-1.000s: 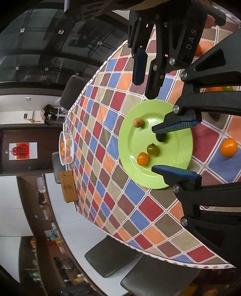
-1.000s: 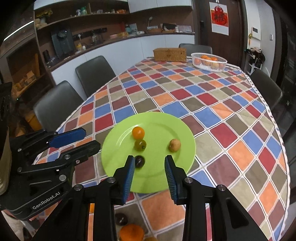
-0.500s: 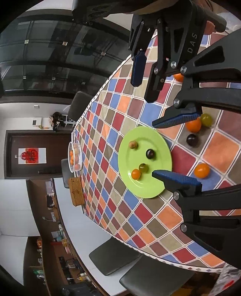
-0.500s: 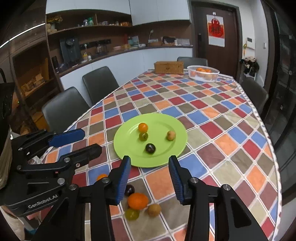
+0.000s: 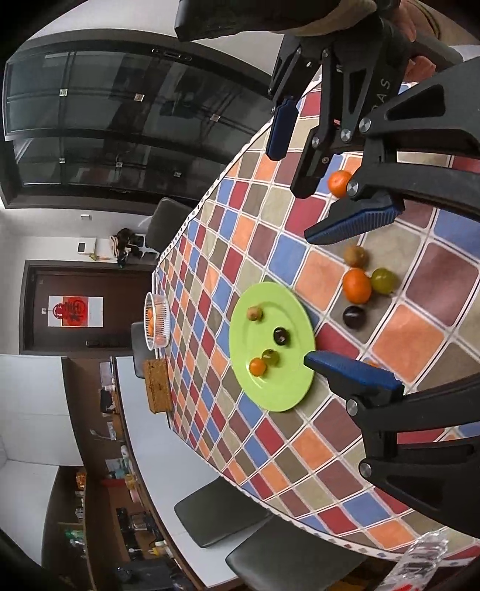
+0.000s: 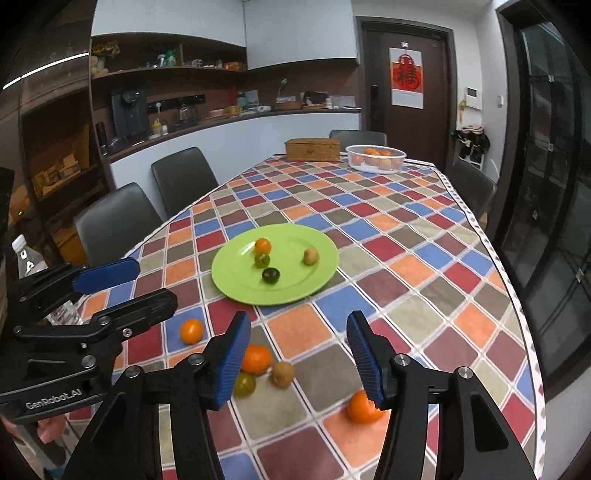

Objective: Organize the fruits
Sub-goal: 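Pull both open tools back from the plate toward the loose fruits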

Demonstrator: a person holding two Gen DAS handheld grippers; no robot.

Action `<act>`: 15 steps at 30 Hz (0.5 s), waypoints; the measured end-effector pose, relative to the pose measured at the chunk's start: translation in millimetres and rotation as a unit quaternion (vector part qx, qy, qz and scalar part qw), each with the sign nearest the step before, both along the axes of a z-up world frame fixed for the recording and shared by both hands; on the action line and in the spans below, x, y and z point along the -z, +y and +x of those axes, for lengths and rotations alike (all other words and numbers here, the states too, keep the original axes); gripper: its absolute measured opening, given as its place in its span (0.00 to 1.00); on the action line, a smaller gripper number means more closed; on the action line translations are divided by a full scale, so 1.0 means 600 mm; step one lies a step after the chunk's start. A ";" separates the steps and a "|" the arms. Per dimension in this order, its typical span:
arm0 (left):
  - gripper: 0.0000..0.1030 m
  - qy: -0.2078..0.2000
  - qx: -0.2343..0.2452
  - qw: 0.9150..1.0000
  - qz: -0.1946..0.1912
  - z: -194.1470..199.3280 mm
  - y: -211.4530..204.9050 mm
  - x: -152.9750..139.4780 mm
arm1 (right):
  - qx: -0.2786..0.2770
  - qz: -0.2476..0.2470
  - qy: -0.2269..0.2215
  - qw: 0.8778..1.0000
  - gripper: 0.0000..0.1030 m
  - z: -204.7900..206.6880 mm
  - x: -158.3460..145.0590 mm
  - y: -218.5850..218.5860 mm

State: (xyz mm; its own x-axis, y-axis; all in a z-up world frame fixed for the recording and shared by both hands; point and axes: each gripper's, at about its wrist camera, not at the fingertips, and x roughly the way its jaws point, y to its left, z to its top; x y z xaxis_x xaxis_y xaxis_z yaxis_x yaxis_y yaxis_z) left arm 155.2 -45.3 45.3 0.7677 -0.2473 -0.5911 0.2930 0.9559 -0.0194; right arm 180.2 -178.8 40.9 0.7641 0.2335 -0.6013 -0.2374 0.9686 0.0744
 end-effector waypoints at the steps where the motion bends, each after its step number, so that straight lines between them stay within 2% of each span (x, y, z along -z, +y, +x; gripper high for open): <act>1: 0.58 0.000 -0.001 1.000 0.001 -0.004 -0.002 0.006 | 0.005 0.000 0.001 1.000 0.54 -0.004 0.005 -0.004; 10: 0.58 0.016 -0.004 1.000 -0.002 -0.011 -0.014 0.051 | 0.042 -0.004 0.020 0.999 0.54 -0.021 0.054 -0.037; 15: 0.58 0.049 -0.004 0.999 -0.008 -0.001 -0.018 0.086 | 0.052 0.003 0.048 0.997 0.54 -0.014 0.087 -0.050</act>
